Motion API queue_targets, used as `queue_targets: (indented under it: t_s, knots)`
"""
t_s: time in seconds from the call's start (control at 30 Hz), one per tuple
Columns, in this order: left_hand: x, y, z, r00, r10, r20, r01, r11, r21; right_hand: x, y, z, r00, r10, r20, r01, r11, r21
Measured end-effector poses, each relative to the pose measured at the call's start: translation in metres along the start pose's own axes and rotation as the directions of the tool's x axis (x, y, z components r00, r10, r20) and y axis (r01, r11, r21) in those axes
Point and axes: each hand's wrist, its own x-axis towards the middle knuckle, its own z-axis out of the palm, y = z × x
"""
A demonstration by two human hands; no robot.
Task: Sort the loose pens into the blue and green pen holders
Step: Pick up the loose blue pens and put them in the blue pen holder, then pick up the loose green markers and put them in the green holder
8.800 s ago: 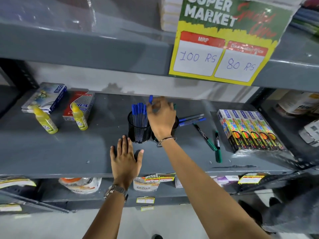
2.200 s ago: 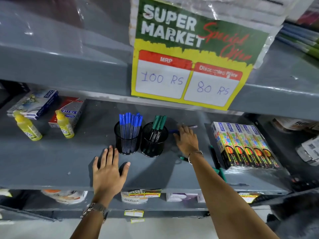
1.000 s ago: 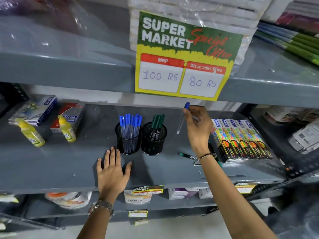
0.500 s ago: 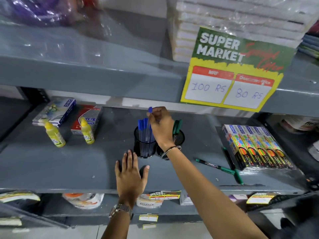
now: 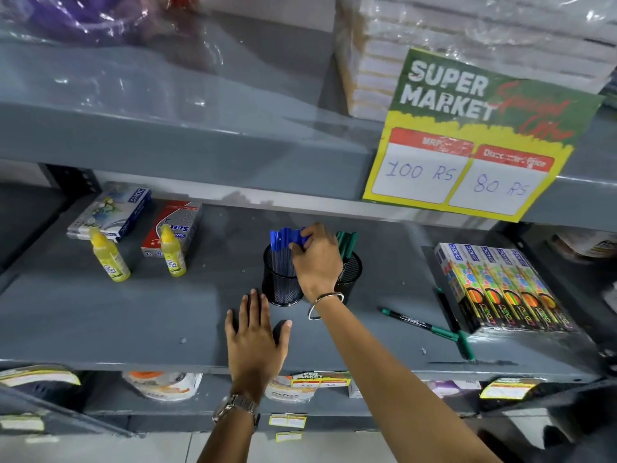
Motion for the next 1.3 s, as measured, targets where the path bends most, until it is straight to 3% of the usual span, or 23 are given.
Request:
queue_targets:
  t_s: [0.1,0.2,0.3,0.47,0.6,0.7,0.87,0.93,1.0,1.1,1.17,1.3]
  knots:
    - [0.001,-0.001,0.001,1.000,-0.003,-0.024,0.003,1.000,0.009,-0.005,0.004,-0.008,1.000,0.031,-0.008,-0.030,0.998,0.059]
    - [0.001,0.000,0.001,0.999,-0.004,-0.052,0.005,1.000,0.021,-0.016,0.019,-0.033,0.982,0.059,-0.180,-0.026,0.983,0.179]
    - [0.003,-0.001,0.001,0.998,0.005,-0.055,-0.003,0.999,0.048,-0.030,0.064,-0.068,0.953,-0.018,-0.303,0.045,0.996,0.080]
    - [0.002,-0.001,0.005,0.999,0.008,-0.052,-0.005,0.998,0.063,-0.056,0.162,-0.112,0.991,-0.016,-0.130,-0.019,0.964,-0.267]
    - [0.002,-0.001,0.005,0.998,0.008,-0.062,-0.003,0.997,0.074,-0.064,0.192,-0.126,0.999,0.018,-0.036,-0.033,0.875,-0.482]
    - [0.001,-0.001,0.005,0.998,0.013,-0.061,-0.008,0.996,0.087,-0.069,0.192,-0.125,0.998,0.054,0.041,-0.026,0.867,-0.498]
    - [0.001,-0.001,0.004,0.999,0.007,-0.047,-0.003,0.995,0.098,-0.081,0.172,-0.104,0.943,-0.126,0.309,0.235,0.909,-0.345]
    - [0.001,-0.001,0.004,0.999,0.007,-0.041,-0.003,0.994,0.105,-0.083,0.166,-0.099,0.939,-0.161,0.304,0.248,0.930,-0.271]
    - [0.001,-0.001,0.003,0.999,0.004,-0.036,0.000,0.994,0.109,-0.080,0.162,-0.098,0.982,-0.096,0.164,0.137,0.957,-0.257]
    - [0.002,-0.001,0.003,0.999,0.002,-0.036,0.002,0.995,0.102,-0.071,0.156,-0.096,0.981,0.179,-0.071,-0.193,0.920,-0.342]
    - [0.002,0.000,0.003,0.999,0.005,-0.038,-0.001,0.995,0.095,-0.065,0.150,-0.094,0.930,0.363,-0.053,-0.358,0.867,-0.346]
    - [0.001,0.001,0.003,1.000,-0.003,-0.024,0.005,0.996,0.093,-0.060,0.141,-0.085,0.887,0.462,0.002,-0.452,0.869,-0.203]
